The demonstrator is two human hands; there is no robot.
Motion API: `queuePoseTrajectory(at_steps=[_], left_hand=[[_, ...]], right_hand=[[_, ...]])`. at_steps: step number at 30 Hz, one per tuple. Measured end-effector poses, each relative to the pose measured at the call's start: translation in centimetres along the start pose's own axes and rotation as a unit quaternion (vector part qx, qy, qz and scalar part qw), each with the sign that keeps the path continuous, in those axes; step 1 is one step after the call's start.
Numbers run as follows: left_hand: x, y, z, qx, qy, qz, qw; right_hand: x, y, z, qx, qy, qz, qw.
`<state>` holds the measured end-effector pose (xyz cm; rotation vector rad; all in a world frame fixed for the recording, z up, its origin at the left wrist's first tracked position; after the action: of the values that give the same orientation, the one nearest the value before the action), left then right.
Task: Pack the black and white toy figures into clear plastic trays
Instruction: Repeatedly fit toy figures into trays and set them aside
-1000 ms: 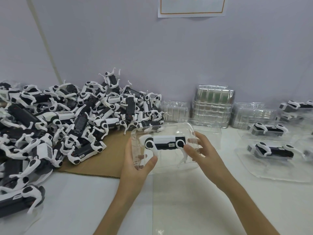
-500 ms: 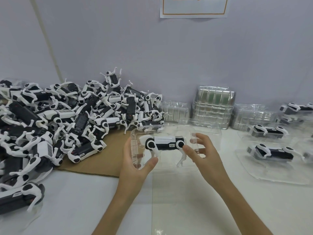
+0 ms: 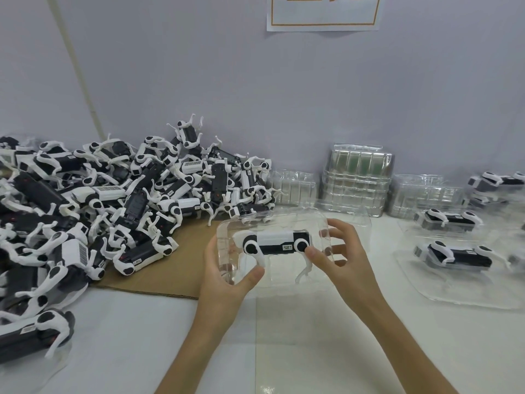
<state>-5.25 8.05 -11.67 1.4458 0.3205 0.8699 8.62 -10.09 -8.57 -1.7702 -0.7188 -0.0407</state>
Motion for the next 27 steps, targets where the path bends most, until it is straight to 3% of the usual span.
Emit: queuePoseTrajectory(at_steps=[8, 13, 18, 22, 27], left_hand=[[0.0, -0.3, -0.4, 0.012, 0.015, -0.007, 1.0], [-0.1, -1.0, 0.0, -0.086, -0.013, -0.095, 0.992], [-0.1, -1.3, 0.1, -0.082, -0.025, -0.135, 0.987], [-0.1, -1.3, 0.1, -0.071, -0.017, -0.123, 0.99], [-0.2, -0.6, 0.1, -0.047, 0.002, -0.06, 0.997]], right_hand=[[-0.2, 0.4, 0.3, -0.02, 0.03, -0.003, 0.999], [-0.1, 1.0, 0.9, -0.01, -0.005, 0.023, 1.0], [0.2, 1.2, 1.1, 0.008, -0.037, 0.032, 0.999], [0.2, 1.1, 1.3, 0.018, -0.081, 0.026, 0.996], [0.0, 0.6, 1.1, 0.005, -0.059, 0.017, 0.998]])
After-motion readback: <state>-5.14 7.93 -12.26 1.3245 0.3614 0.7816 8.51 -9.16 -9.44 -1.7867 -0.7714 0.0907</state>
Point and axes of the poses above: each hand's wrist, its own x-axis towards the middle knuckle, its own z-axis out of the palm, y = z × x, the point moved 6 cm from there along x, towards the middle knuckle, and after that the axes turned 9 degrees about -x, right-handed, at the moved point
